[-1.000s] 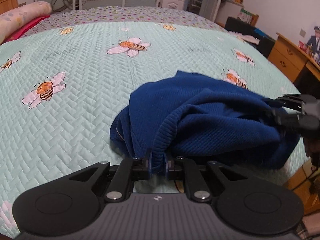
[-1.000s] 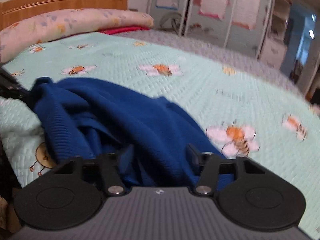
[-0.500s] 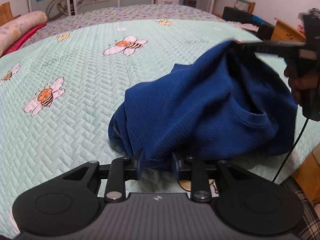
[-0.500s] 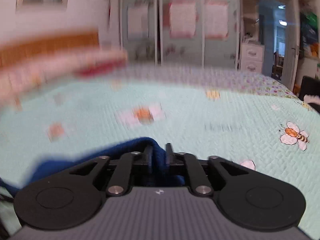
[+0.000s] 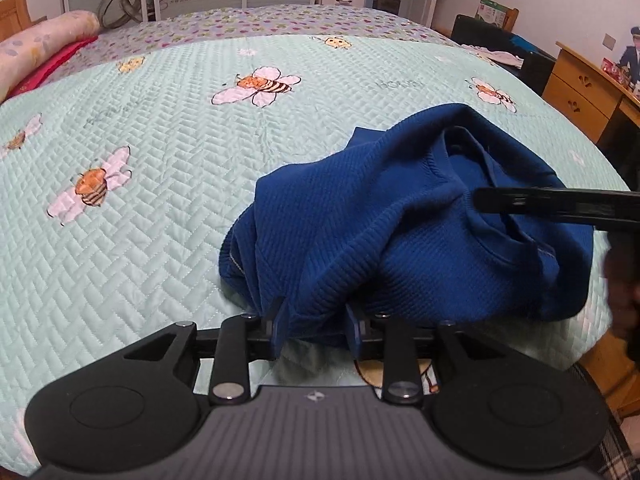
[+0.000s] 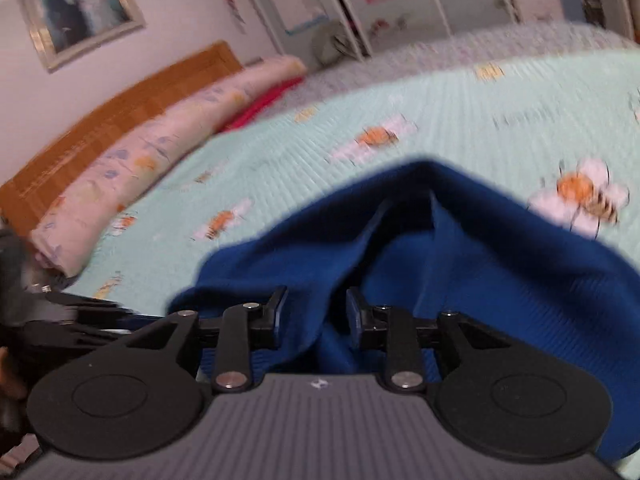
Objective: Fold clothes
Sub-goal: 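Grasp the sweatshirt edge with the left gripper while the right gripper grasps the body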
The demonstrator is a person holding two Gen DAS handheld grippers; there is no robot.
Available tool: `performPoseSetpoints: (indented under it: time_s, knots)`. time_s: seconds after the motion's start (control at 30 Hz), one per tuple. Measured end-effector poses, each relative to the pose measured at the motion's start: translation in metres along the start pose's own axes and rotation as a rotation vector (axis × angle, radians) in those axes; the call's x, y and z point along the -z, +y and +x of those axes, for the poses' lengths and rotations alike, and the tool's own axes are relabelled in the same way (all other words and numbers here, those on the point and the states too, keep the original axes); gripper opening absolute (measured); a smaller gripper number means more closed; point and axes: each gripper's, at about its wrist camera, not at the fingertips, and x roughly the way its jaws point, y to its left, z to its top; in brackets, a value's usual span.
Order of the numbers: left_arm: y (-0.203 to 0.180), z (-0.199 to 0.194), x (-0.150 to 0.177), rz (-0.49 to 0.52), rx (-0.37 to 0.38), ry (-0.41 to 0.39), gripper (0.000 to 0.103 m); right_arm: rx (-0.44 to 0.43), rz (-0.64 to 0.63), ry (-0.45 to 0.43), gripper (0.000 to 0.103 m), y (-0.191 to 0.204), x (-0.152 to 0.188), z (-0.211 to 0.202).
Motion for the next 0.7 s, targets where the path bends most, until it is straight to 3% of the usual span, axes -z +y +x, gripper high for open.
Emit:
performPoseSetpoints:
  time_s: [0.13, 0.23, 0.37, 0.53, 0.7]
  knots:
    - [0.001, -0.012, 0.003, 0.021, -0.013, -0.010, 0.041, -0.139, 0.139, -0.011, 0.032, -0.008, 0.012, 0.002]
    - [-0.003, -0.022, 0.002, 0.047, -0.023, -0.040, 0.041, -0.112, 0.137, -0.002, 0.029, -0.007, 0.018, 0.001]
    - [-0.025, -0.025, -0.007, 0.159, -0.034, -0.103, 0.048, -0.155, 0.190, -0.010, 0.012, -0.012, 0.025, -0.005]
    - [-0.055, 0.000, -0.027, 0.281, -0.018, -0.145, 0.048, -0.182, 0.217, -0.062, 0.005, -0.012, 0.023, -0.013]
    - [-0.077, 0.027, -0.038, 0.401, 0.008, -0.128, 0.048, -0.234, 0.258, -0.109, 0.000, -0.015, 0.017, -0.021]
